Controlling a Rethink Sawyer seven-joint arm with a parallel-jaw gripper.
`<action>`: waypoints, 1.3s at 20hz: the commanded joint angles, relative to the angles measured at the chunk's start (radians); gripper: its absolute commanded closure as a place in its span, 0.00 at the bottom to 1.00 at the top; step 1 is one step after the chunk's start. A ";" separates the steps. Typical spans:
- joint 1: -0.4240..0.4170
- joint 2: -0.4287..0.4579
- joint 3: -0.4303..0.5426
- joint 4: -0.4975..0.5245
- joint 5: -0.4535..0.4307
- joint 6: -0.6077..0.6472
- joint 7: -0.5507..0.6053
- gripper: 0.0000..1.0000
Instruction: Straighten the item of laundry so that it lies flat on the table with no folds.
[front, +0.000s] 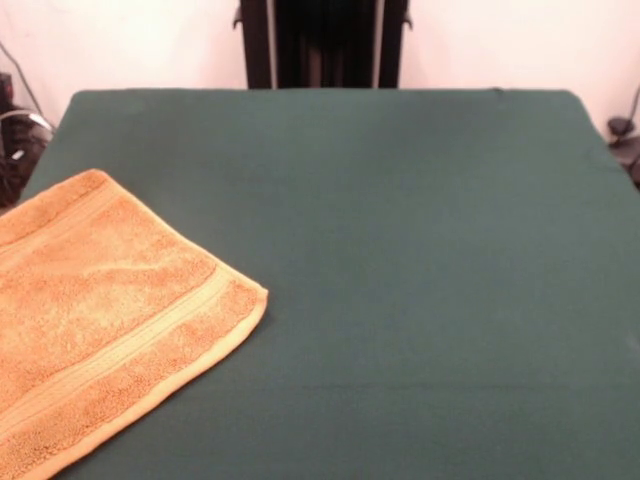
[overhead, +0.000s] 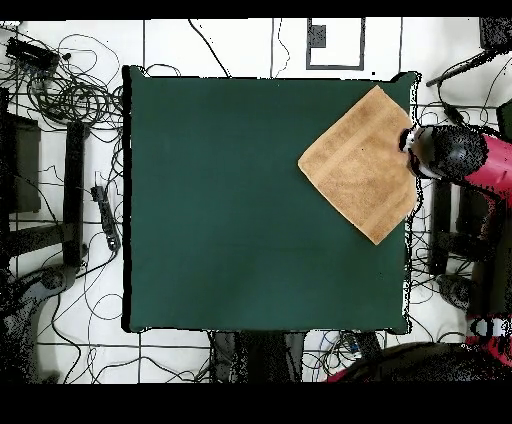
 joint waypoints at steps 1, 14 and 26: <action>0.124 0.054 -0.002 0.160 0.055 0.017 0.166 0.00; 0.161 0.089 -0.022 0.149 0.060 -0.050 0.108 0.00; 0.183 0.090 -0.037 0.133 0.084 -0.024 0.122 0.00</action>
